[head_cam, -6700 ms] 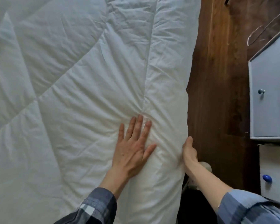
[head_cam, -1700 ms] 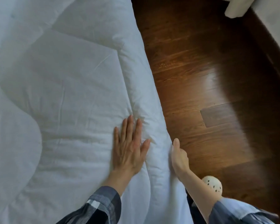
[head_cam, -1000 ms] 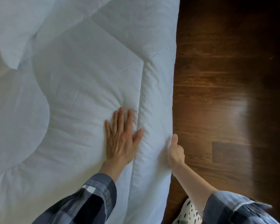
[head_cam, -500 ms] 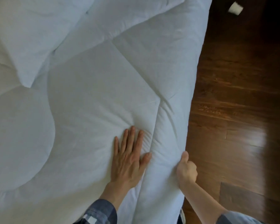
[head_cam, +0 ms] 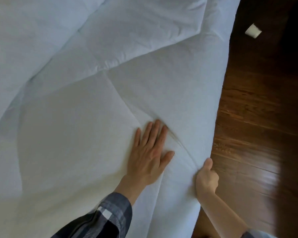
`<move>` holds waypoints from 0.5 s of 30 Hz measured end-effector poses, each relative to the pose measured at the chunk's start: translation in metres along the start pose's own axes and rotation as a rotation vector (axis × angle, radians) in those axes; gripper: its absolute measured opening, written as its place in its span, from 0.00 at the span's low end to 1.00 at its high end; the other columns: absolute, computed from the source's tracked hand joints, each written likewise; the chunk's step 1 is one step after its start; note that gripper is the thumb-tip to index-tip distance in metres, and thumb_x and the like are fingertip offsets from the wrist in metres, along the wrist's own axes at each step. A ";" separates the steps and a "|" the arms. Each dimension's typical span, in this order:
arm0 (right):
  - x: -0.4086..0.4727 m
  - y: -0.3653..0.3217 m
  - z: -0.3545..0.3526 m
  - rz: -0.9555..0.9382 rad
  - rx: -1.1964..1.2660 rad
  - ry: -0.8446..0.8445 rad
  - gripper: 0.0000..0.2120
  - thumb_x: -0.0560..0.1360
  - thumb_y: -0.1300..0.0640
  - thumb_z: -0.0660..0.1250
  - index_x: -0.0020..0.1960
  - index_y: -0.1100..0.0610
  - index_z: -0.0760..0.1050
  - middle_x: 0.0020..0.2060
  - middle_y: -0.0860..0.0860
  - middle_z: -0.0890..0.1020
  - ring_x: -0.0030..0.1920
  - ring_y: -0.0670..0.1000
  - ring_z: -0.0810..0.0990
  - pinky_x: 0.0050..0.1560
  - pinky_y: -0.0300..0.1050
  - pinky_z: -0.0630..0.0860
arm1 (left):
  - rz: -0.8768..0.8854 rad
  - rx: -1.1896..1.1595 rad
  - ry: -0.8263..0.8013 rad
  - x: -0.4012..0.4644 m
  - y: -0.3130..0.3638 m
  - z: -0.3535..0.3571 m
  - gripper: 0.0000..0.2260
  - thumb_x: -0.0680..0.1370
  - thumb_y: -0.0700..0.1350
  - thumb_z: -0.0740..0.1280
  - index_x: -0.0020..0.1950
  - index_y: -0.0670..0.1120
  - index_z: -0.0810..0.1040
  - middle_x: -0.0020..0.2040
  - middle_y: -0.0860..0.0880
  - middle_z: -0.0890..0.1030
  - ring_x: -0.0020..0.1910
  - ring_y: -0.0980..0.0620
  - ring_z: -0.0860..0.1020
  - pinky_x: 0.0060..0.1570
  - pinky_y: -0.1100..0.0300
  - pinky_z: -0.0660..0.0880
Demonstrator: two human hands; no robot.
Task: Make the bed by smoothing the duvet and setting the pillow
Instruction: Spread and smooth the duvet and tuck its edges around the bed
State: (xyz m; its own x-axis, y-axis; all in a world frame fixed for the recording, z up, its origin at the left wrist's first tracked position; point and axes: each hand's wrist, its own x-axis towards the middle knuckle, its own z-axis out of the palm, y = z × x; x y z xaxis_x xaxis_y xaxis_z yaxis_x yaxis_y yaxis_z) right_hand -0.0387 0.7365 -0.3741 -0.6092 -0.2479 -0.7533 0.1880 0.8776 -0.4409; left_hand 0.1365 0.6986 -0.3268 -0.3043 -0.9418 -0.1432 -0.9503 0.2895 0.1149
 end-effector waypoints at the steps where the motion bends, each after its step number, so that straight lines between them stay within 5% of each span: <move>1: 0.002 0.001 0.002 0.007 -0.037 -0.002 0.35 0.81 0.36 0.51 0.60 0.68 0.76 0.56 0.66 0.79 0.57 0.67 0.77 0.58 0.57 0.72 | 0.005 0.002 0.000 0.008 0.001 -0.001 0.33 0.83 0.64 0.49 0.83 0.48 0.52 0.83 0.47 0.49 0.82 0.47 0.47 0.79 0.43 0.44; 7: 0.005 -0.039 0.040 0.135 -0.040 -0.201 0.34 0.78 0.31 0.50 0.52 0.61 0.76 0.46 0.59 0.81 0.50 0.63 0.79 0.58 0.59 0.76 | 0.024 0.015 -0.034 0.052 0.005 -0.009 0.34 0.82 0.65 0.49 0.83 0.50 0.47 0.83 0.48 0.44 0.82 0.49 0.42 0.79 0.43 0.45; 15: 0.064 -0.201 0.046 0.074 0.159 -0.165 0.33 0.76 0.32 0.50 0.53 0.59 0.77 0.48 0.57 0.81 0.50 0.63 0.80 0.59 0.59 0.76 | -0.038 0.023 -0.031 0.147 0.029 -0.016 0.34 0.82 0.67 0.48 0.83 0.51 0.51 0.83 0.45 0.48 0.82 0.45 0.47 0.78 0.39 0.49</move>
State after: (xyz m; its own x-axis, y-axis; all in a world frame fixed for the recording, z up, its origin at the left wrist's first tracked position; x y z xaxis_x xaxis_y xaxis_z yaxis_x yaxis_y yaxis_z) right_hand -0.0799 0.5255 -0.3557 -0.4574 -0.2610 -0.8501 0.3541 0.8234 -0.4433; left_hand 0.0658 0.5659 -0.3284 -0.2691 -0.9467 -0.1771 -0.9624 0.2574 0.0864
